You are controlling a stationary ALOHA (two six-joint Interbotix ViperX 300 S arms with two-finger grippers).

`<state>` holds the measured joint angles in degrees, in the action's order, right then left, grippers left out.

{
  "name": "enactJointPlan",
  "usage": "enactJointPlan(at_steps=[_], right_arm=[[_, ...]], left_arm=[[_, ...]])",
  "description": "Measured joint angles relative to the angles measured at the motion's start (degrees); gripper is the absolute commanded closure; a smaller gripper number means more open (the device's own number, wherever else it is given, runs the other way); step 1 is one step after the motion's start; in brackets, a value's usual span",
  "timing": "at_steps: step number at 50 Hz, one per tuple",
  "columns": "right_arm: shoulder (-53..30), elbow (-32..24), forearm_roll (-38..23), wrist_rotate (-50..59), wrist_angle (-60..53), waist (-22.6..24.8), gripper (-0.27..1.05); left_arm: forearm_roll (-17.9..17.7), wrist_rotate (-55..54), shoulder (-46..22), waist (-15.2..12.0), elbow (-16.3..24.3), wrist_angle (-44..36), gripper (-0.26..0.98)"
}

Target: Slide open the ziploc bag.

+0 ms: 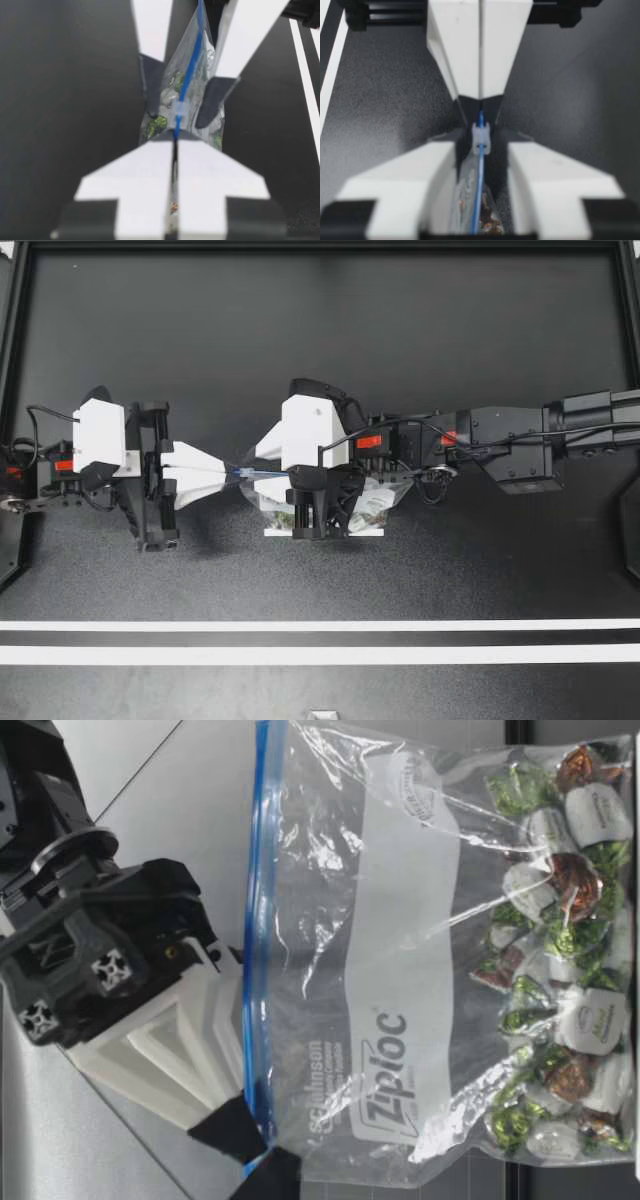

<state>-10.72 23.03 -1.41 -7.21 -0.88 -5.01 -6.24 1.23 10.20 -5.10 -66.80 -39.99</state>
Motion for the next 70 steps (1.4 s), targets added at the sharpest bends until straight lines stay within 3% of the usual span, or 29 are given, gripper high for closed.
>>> enactJointPlan(at_steps=[7,15,35,70], right_arm=[[0.0,0.0,0.0,0.2,0.9,0.0,0.8],[0.2,-0.2,0.0,0.1,3.0,0.0,0.92],[5.2,1.7,-0.1,0.0,13.4,0.1,0.92],[24.3,20.8,-0.2,1.2,18.0,-0.1,0.92]], left_arm=[[0.1,0.1,-0.1,0.0,0.0,0.0,0.92],[0.1,0.2,-0.4,0.0,0.0,-0.1,0.93],[0.2,0.6,-1.1,0.3,-0.1,-0.2,0.93],[0.0,0.8,-1.1,0.3,-1.5,-0.2,0.93]])
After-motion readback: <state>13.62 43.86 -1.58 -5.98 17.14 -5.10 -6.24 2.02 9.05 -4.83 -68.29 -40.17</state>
